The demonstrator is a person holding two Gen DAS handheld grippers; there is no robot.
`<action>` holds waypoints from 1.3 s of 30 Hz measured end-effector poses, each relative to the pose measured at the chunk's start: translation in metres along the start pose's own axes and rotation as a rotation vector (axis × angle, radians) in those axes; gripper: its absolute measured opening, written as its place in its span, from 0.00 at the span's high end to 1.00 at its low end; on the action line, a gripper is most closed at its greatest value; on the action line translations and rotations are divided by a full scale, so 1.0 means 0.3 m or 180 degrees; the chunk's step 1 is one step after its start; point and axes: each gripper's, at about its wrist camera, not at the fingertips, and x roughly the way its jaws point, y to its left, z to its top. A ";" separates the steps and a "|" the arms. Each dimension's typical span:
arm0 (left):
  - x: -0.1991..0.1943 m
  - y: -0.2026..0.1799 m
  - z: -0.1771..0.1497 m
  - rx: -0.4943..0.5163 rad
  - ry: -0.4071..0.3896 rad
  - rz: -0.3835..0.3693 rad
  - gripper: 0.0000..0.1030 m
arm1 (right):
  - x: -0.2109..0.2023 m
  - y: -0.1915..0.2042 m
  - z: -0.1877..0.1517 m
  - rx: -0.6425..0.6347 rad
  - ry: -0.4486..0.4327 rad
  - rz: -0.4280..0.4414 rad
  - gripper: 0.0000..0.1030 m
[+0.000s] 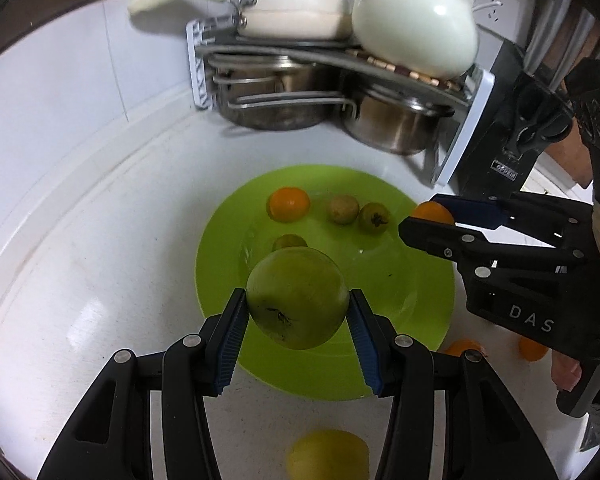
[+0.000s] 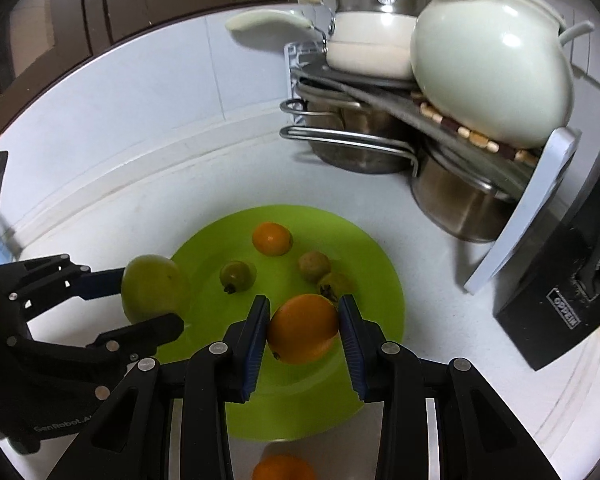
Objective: Organize fruits
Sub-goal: 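Carry the green apple and orange over the green plate and release them, then withdraw both open tools from the plate toward the remaining oranges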
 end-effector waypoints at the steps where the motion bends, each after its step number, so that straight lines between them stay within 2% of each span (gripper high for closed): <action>1: 0.008 0.000 0.001 0.0012 0.0031 -0.0005 0.52 | 0.009 0.001 0.000 -0.0011 0.0016 -0.0007 0.65; 11: 0.083 0.008 0.013 0.0034 0.0301 -0.0021 0.52 | 0.080 -0.003 -0.006 -0.0034 0.0223 -0.0036 0.65; 18: 0.105 0.013 0.007 -0.0012 0.0383 0.0001 0.52 | 0.095 -0.008 -0.013 0.0007 0.0279 -0.0038 0.64; 23: 0.072 0.004 0.009 0.0001 0.0208 0.0078 0.46 | 0.081 -0.016 -0.012 0.0063 0.0235 -0.0065 0.57; 26: 0.043 0.001 0.007 -0.0018 0.0123 0.0100 0.45 | 0.051 -0.014 -0.017 0.0062 0.0190 -0.0105 0.57; 30: -0.015 -0.016 -0.002 0.0010 -0.0026 0.0165 0.38 | -0.005 -0.006 -0.026 0.0060 0.0099 -0.0124 0.56; 35: -0.117 -0.033 -0.018 0.0029 -0.0298 0.0251 0.29 | -0.101 0.011 -0.045 0.0041 -0.0164 -0.0232 0.52; 37: -0.165 -0.042 -0.025 -0.0007 -0.0405 0.0225 0.24 | -0.147 0.014 -0.051 0.0054 -0.0265 -0.0275 0.48; 39: -0.206 -0.049 -0.033 -0.0054 -0.0490 0.0201 0.20 | -0.195 0.015 -0.061 0.0089 -0.0369 -0.0315 0.37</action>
